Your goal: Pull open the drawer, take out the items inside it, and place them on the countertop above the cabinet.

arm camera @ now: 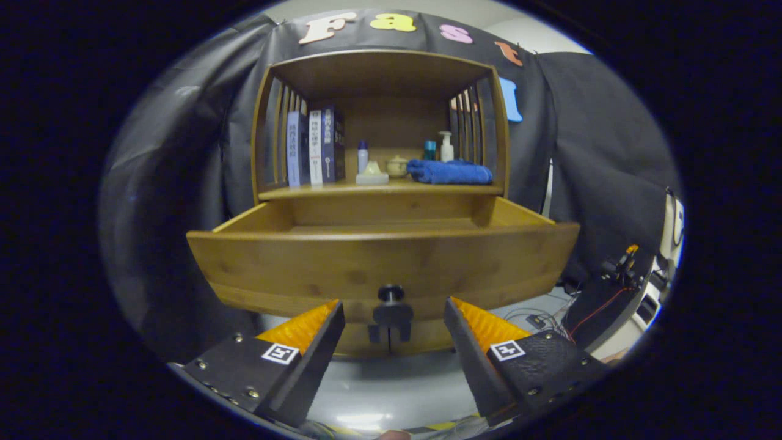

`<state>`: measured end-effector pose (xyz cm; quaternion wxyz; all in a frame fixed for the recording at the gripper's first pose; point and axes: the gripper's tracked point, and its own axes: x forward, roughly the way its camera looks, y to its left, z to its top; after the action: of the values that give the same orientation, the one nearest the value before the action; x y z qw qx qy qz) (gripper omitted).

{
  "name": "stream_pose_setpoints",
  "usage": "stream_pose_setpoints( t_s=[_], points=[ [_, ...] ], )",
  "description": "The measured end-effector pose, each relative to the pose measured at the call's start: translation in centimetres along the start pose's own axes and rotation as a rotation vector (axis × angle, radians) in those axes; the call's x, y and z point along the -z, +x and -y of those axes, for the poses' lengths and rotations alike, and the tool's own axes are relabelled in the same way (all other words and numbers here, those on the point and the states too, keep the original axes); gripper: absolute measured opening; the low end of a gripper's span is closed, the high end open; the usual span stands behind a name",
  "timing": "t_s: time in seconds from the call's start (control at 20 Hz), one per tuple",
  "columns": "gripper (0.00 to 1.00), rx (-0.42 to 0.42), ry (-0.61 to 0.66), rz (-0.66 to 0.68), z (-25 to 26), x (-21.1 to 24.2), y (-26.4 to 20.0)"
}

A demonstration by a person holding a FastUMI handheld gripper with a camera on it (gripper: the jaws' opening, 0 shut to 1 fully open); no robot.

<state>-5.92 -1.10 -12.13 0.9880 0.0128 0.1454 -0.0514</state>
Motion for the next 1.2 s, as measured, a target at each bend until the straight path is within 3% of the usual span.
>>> stream_pose_setpoints(
  t_s=[0.55,0.6,1.2],
  points=[
    [0.98,-0.084,-0.005,-0.033,-3.2,2.2,6.1],
    [0.98,-0.063,-0.037,-0.045,-2.8,2.4,6.4],
    [0.97,-0.097,-0.018,-0.043,-1.9,1.4,7.5]
  ],
)
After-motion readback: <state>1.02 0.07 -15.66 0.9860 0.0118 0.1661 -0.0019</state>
